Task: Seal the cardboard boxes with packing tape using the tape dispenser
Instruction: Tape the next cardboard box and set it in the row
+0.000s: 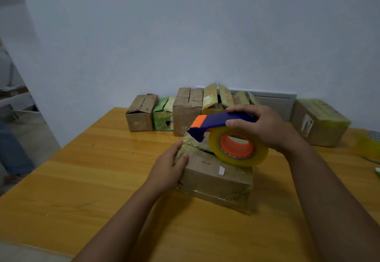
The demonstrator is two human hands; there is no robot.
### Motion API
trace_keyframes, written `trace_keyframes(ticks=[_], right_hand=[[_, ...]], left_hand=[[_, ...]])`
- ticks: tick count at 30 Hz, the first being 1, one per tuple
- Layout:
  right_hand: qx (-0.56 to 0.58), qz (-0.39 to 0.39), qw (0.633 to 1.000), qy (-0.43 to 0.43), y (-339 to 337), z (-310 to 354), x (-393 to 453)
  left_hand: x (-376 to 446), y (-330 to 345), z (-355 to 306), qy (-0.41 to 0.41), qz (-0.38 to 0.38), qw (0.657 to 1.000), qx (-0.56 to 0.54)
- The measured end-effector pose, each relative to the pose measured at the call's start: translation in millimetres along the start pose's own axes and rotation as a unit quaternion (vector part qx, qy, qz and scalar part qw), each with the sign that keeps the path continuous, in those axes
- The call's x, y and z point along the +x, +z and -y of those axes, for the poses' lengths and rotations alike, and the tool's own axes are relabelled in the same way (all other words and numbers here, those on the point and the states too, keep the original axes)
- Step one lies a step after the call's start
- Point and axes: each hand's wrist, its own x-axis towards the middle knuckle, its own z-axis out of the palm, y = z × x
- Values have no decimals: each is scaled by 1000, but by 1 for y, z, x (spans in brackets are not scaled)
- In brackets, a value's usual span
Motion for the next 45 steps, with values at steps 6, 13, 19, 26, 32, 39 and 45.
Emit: trace_keyframes(ticks=[6, 13, 19, 26, 32, 39, 45], right_hand=[[15, 39, 999, 7, -4, -1, 4], [18, 71, 997, -3, -2, -7, 5], [29, 57, 998, -3, -3, -10, 6], [51, 74, 996, -1, -6, -10, 11], [17, 93, 996, 3, -16, -3, 12], [-8, 112, 994, 1, -20, 0, 15], [-28, 118, 993, 3, -33, 2, 11]], left_hand=[[8, -6, 3, 81, -3, 972, 220], [11, -15, -3, 105, 53, 958, 262], [11, -12, -10, 108, 78, 954, 268], [13, -14, -1, 118, 98, 952, 266], [16, -13, 0, 119, 99, 942, 299], [18, -13, 0, 112, 108, 934, 322], [19, -13, 2, 108, 111, 935, 319]])
